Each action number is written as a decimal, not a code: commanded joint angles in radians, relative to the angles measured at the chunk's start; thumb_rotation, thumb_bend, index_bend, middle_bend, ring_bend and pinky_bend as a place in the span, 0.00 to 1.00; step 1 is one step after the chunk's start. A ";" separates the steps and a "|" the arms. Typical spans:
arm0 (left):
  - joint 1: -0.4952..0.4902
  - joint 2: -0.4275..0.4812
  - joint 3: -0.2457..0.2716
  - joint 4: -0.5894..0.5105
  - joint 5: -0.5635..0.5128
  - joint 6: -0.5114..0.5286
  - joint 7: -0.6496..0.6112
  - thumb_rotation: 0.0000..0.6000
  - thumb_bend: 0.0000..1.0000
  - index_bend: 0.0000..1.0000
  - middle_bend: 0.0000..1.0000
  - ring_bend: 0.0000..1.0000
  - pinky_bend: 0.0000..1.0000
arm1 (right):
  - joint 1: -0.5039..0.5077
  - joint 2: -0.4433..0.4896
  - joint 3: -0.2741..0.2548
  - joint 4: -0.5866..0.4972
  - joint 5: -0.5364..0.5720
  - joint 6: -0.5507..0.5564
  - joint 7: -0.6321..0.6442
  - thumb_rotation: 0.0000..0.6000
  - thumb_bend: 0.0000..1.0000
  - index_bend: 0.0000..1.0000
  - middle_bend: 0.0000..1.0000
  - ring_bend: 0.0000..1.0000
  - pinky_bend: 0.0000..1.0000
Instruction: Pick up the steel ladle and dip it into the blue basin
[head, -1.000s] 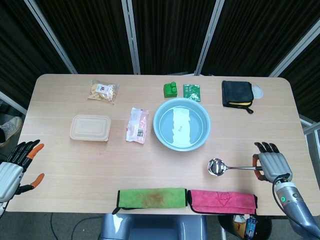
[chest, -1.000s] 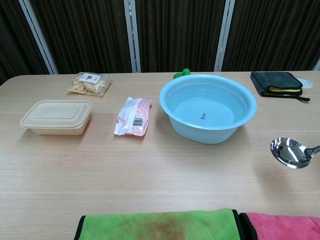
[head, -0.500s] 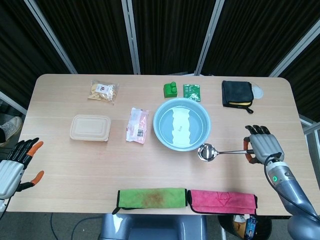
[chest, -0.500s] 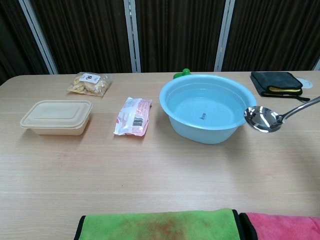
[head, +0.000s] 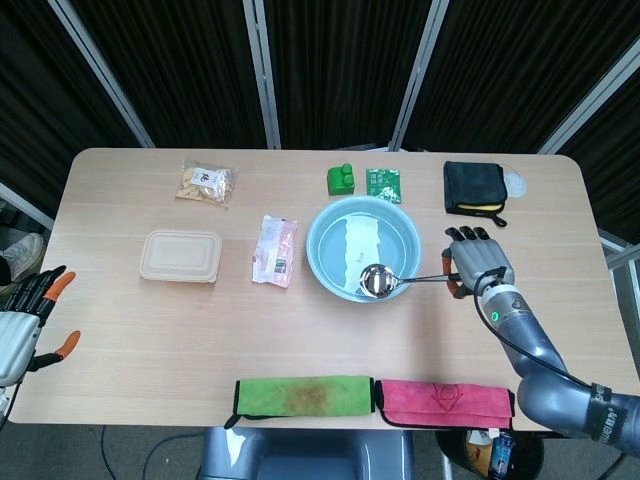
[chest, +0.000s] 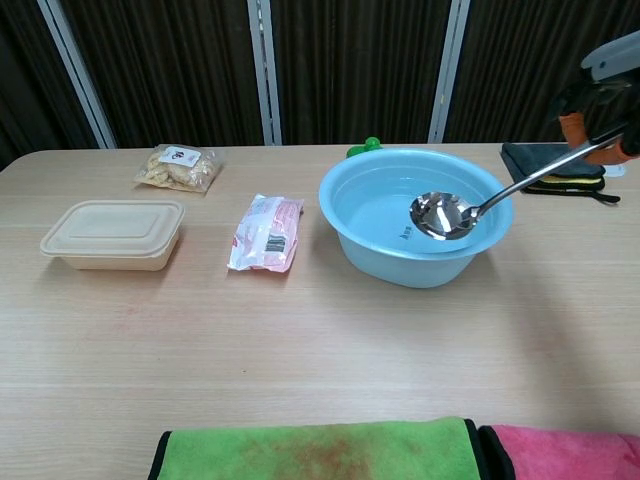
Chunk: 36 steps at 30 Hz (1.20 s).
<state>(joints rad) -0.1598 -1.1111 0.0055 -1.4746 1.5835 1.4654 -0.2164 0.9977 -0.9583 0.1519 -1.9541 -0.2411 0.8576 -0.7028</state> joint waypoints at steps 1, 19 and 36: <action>0.001 0.001 -0.012 0.005 -0.023 -0.005 -0.004 1.00 0.35 0.04 0.00 0.00 0.00 | 0.050 -0.057 -0.010 0.057 0.043 -0.015 -0.020 1.00 0.51 0.76 0.08 0.00 0.00; -0.013 -0.017 -0.048 0.020 -0.104 -0.058 0.040 1.00 0.35 0.04 0.00 0.00 0.00 | 0.192 -0.295 -0.087 0.420 0.168 -0.154 -0.039 1.00 0.51 0.76 0.08 0.00 0.00; -0.008 -0.010 -0.045 0.012 -0.087 -0.050 0.027 1.00 0.35 0.04 0.00 0.00 0.00 | 0.227 -0.371 -0.154 0.495 0.199 -0.170 -0.021 1.00 0.51 0.76 0.08 0.00 0.00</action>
<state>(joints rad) -0.1690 -1.1222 -0.0393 -1.4625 1.4958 1.4145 -0.1885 1.2226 -1.3324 -0.0020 -1.4534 -0.0407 0.6838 -0.7267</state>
